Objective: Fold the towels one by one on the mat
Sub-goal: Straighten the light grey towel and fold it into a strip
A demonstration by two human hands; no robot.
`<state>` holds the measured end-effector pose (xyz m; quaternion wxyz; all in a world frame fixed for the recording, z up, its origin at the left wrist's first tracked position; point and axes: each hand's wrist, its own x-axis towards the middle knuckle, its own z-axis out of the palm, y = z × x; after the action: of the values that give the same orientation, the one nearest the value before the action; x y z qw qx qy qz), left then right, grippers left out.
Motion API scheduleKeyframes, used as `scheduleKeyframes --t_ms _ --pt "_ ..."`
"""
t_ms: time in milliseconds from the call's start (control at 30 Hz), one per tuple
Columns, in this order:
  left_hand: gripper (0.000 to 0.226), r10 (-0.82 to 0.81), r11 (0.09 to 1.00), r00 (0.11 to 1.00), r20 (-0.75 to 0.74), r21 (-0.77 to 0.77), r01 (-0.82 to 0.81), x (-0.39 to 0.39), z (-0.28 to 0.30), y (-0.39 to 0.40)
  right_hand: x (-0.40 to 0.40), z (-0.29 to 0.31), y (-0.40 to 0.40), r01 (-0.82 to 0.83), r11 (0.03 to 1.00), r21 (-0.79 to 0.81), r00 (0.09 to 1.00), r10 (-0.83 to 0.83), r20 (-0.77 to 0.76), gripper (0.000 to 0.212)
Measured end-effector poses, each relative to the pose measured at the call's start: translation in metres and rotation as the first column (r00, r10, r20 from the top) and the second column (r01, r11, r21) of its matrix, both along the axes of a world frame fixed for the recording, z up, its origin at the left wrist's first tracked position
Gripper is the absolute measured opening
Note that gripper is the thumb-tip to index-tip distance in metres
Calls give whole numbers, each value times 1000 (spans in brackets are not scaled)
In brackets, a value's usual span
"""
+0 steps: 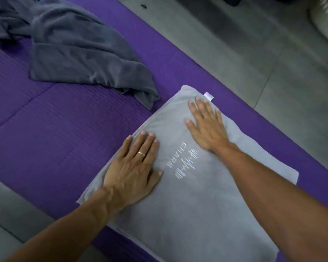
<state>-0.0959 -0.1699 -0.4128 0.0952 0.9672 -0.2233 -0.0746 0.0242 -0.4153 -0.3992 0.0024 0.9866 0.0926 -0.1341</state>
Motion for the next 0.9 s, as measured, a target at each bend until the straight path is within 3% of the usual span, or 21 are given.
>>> scheduleKeyframes --t_ms 100,233,300,367,467,567,633,700,733,800,900 --pt "73 34 999 999 7 -32 -34 1 7 -11 23 10 -5 106 994 8 994 -107 23 60" --pt "70 -138 980 988 65 -133 146 21 9 -50 -22 18 8 59 978 200 960 -110 258 53" --pt "65 -187 972 980 65 -132 194 39 6 -76 -65 9 -6 45 979 199 966 -94 243 52" --pt "65 -202 976 979 41 -71 204 53 5 -98 -92 2 -41 62 993 101 986 -76 145 55" --pt "71 -165 986 986 10 25 165 57 4 -109 -94 -2 -113 283 959 -15 957 -281 72 63" --pt "72 -126 992 991 53 -8 127 56 10 -126 -88 7 -135 498 867 11 857 -494 148 66" --pt "71 -221 970 971 95 -86 229 59 9 -155 -101 7 -114 382 922 57 900 -386 205 62" --pt "66 -299 940 948 105 -141 312 62 7 -187 -130 -3 -103 216 976 36 964 -219 153 60" --pt "64 -308 938 946 98 -136 319 64 5 -198 -143 -5 -110 244 970 14 963 -244 116 62" --pt "69 -308 946 947 87 -77 315 65 -5 -208 -157 -9 -148 473 881 -24 874 -465 138 64" --pt "89 -329 944 942 70 10 329 68 -12 -209 -157 -6 -206 767 639 -61 641 -760 105 62"
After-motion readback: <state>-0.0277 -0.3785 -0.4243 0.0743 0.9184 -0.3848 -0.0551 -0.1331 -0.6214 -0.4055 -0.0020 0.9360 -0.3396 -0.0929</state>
